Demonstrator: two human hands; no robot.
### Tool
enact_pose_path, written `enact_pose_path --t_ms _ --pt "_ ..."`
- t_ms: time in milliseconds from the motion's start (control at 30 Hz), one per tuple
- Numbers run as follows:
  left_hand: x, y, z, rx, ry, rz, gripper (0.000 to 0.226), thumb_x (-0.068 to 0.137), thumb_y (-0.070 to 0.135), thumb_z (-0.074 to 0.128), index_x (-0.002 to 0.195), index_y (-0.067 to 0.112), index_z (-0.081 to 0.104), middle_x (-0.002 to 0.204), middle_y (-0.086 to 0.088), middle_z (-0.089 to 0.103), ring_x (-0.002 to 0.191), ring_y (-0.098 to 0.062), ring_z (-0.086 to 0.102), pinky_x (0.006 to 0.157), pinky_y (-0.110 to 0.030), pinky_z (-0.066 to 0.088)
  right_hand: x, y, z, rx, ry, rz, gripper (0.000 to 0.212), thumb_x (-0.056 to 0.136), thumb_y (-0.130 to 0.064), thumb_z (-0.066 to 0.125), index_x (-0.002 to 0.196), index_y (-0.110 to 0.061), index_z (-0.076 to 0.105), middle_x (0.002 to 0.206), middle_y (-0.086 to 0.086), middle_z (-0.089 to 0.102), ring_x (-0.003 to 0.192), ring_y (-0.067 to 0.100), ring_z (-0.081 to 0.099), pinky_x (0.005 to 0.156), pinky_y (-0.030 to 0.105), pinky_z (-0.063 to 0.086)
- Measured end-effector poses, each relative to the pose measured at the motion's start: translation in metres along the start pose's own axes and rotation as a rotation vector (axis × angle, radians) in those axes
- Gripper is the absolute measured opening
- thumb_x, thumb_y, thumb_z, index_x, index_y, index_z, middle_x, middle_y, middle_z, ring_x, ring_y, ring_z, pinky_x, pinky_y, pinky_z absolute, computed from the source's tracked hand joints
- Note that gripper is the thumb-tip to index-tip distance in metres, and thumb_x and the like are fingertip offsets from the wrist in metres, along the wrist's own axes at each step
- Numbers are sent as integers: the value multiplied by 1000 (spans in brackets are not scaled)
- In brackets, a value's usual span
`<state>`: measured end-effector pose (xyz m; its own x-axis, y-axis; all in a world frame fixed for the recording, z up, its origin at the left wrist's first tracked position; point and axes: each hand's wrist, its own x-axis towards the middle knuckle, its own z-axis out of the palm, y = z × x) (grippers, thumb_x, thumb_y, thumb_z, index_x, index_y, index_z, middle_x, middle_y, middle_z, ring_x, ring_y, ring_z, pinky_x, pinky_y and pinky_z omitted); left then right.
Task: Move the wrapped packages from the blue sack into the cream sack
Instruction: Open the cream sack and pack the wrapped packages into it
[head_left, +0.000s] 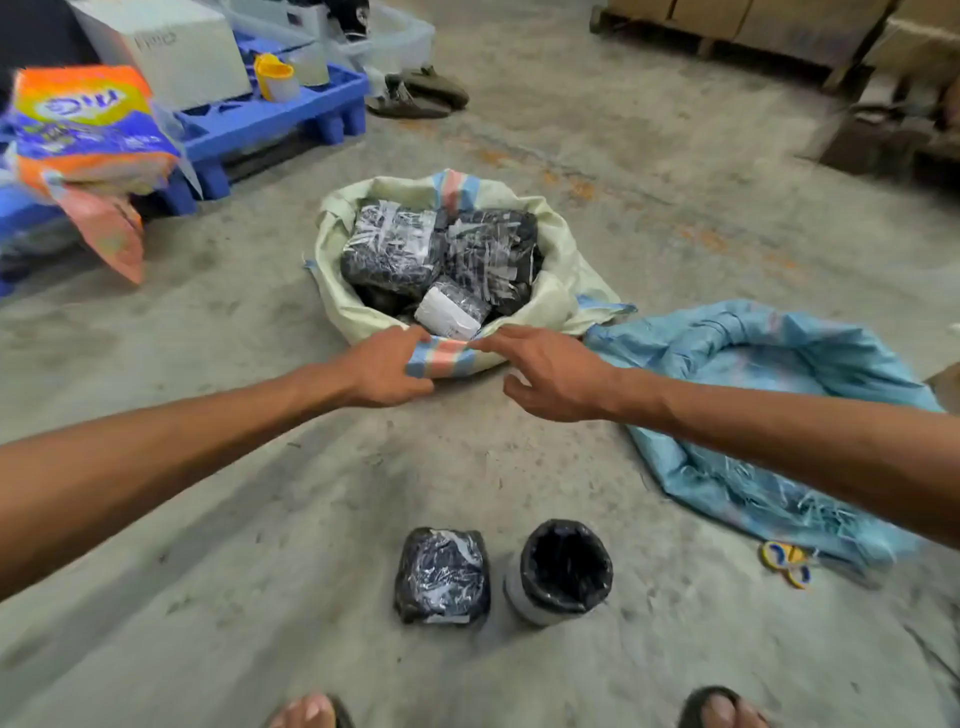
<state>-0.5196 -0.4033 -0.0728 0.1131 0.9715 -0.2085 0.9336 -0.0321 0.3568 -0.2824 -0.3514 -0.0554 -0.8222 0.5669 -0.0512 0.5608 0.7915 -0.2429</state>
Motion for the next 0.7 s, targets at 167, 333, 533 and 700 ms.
enact_pose_path --t_ms 167,333,533,700 --pt "-89 23 88 290 -437 147 134 51 77 70 156 25 4 159 -11 18 145 -30 25 115 -48 31 -101 -31 24 101 -501 -86 90 67 -43 59 150 -16 33 146 8 44 130 23 47 107 32 40" --pt "-115 51 138 402 -506 134 149 54 70 82 156 23 -16 164 -10 -7 152 -30 0 119 -58 12 -151 -36 66 35 -540 -137 139 55 -64 83 157 -25 -3 161 9 11 146 29 22 118 39 30" --pt "-121 55 172 405 -335 170 119 65 54 81 153 9 15 147 -11 33 131 -29 38 106 -42 35 -139 -37 82 105 -341 29 112 58 -34 88 151 -24 25 131 5 41 115 28 54 94 34 48" --pt "-85 37 120 215 -206 30 102 57 54 81 140 16 35 133 -5 47 116 -24 49 97 -34 43 -110 -26 49 390 -172 210 111 56 -34 92 147 -28 28 126 -3 57 114 14 55 95 22 44"
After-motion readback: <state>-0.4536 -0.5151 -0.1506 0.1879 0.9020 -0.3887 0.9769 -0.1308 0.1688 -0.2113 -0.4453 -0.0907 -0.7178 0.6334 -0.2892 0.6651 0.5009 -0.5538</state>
